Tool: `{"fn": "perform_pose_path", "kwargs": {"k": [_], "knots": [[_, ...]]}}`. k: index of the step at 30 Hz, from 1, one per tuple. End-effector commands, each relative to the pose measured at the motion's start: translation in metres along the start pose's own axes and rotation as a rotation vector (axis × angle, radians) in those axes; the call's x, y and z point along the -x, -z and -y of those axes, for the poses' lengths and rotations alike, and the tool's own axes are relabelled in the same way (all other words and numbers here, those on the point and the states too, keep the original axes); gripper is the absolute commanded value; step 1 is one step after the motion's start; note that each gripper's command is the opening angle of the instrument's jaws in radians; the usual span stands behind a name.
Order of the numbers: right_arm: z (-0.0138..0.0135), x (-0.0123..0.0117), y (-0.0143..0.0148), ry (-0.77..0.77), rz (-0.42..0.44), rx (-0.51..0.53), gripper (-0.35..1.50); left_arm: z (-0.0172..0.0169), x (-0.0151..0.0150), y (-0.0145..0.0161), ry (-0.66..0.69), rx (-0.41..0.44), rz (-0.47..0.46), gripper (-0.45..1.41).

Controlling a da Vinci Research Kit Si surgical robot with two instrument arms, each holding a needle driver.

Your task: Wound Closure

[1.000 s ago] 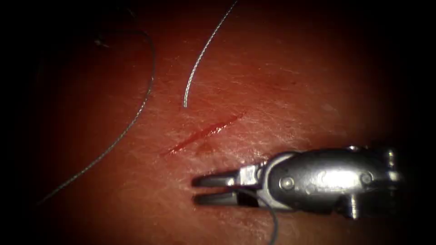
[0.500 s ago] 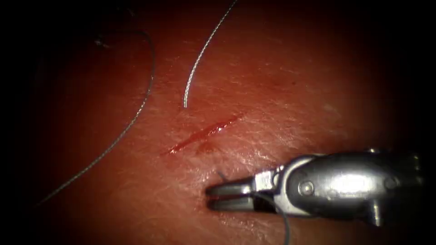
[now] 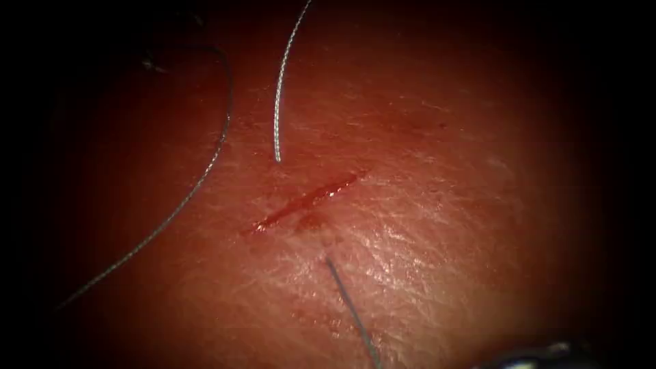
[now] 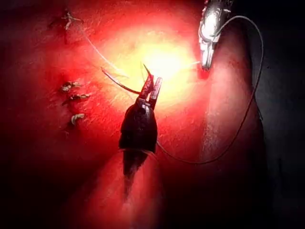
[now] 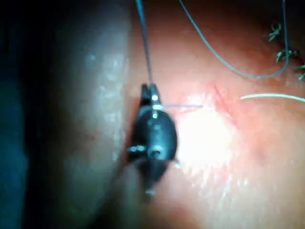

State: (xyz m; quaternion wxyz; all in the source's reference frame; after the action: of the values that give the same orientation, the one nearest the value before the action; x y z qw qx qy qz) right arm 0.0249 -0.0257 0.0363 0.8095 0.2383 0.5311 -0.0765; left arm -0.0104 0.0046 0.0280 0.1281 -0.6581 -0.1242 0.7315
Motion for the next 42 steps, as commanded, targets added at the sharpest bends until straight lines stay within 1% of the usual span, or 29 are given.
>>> {"fn": "perform_pose_path", "kwargs": {"k": [1,4,5,7,9,11,13,14,15,16,17,18,19,22,23,25,27,32,34,42], "knots": [[0.0014,-0.0001,-0.0006,-0.007,-0.007,-0.022,-0.35,-0.0003,0.0009,-0.0006,0.003,0.002,-0.001,-0.45],[0.0024,-0.0007,-0.0002,-0.015,-0.013,-0.059,-0.35,-0.0003,0.0009,-0.0007,0.002,0.002,-0.001,-0.45],[0.0031,-0.0010,0.0000,-0.013,-0.012,-0.099,-0.35,-0.0003,0.0010,-0.0007,0.002,0.001,-0.001,-0.45],[0.0038,-0.0013,0.0000,-0.013,0.002,-0.143,-0.35,-0.0003,0.0010,-0.0007,0.002,0.001,-0.001,-0.45],[0.0040,-0.0015,0.0000,-0.021,-0.001,-0.182,-0.35,-0.0003,0.0010,-0.0007,0.002,0.001,-0.001,-0.45],[0.0039,-0.0011,-0.0003,-0.038,0.001,-0.231,-0.35,-0.0003,0.0010,-0.0008,0.002,0.001,-0.001,-0.45],[0.0029,-0.0006,-0.0002,-0.030,0.007,-0.179,-0.35,-0.0003,0.0010,-0.0007,0.002,0.001,-0.001,-0.45],[0.0024,-0.0005,0.0000,-0.031,0.008,-0.148,0.10,-0.0003,0.0010,-0.0007,0.002,0.001,-0.001,-0.45],[0.0017,-0.0003,0.0004,-0.036,0.008,-0.110,0.61,-0.0003,0.0010,-0.0006,0.002,0.002,-0.001,-0.45],[0.0009,-0.0001,0.0012,-0.047,0.011,-0.040,1.10,-0.0003,0.0010,-0.0006,0.002,0.002,-0.001,-0.45],[0.0001,0.0000,0.0018,-0.059,0.010,0.024,1.21,-0.0002,0.0009,-0.0006,0.002,0.003,-0.001,-0.45],[-0.0007,0.0001,0.0026,-0.055,0.009,0.062,1.30,-0.0002,0.0009,-0.0005,0.002,0.003,-0.001,-0.45],[-0.0017,0.0002,0.0036,-0.048,-0.002,0.095,1.33,-0.0002,0.0009,-0.0005,0.002,0.003,-0.001,-0.45],[-0.0043,0.0003,0.0057,-0.056,0.004,0.180,1.36,-0.0002,0.0009,-0.0005,0.002,0.003,-0.001,-0.45],[-0.0059,0.0002,0.0064,-0.050,0.020,0.234,1.38,-0.0002,0.0009,-0.0006,0.002,0.003,-0.001,-0.45],[-0.0072,0.0003,0.0063,-0.055,0.011,0.285,1.43,-0.0002,0.0009,-0.0006,0.002,0.003,-0.001,-0.45],[-0.0082,0.0007,0.0057,-0.059,-0.012,0.324,1.48,-0.0002,0.0009,-0.0006,0.002,0.003,-0.001,-0.45],[-0.0091,0.0019,0.0030,-0.057,-0.012,0.323,1.48,-0.0002,0.0009,-0.0005,0.002,0.003,-0.001,-0.45],[-0.0094,0.0026,0.0013,-0.049,-0.012,0.328,1.46,-0.0002,0.0009,-0.0005,0.002,0.003,-0.001,-0.45],[-0.0107,0.0029,-0.0022,-0.040,-0.045,0.355,1.43,-0.0002,0.0009,-0.0005,0.002,0.003,-0.001,-0.45]]}}
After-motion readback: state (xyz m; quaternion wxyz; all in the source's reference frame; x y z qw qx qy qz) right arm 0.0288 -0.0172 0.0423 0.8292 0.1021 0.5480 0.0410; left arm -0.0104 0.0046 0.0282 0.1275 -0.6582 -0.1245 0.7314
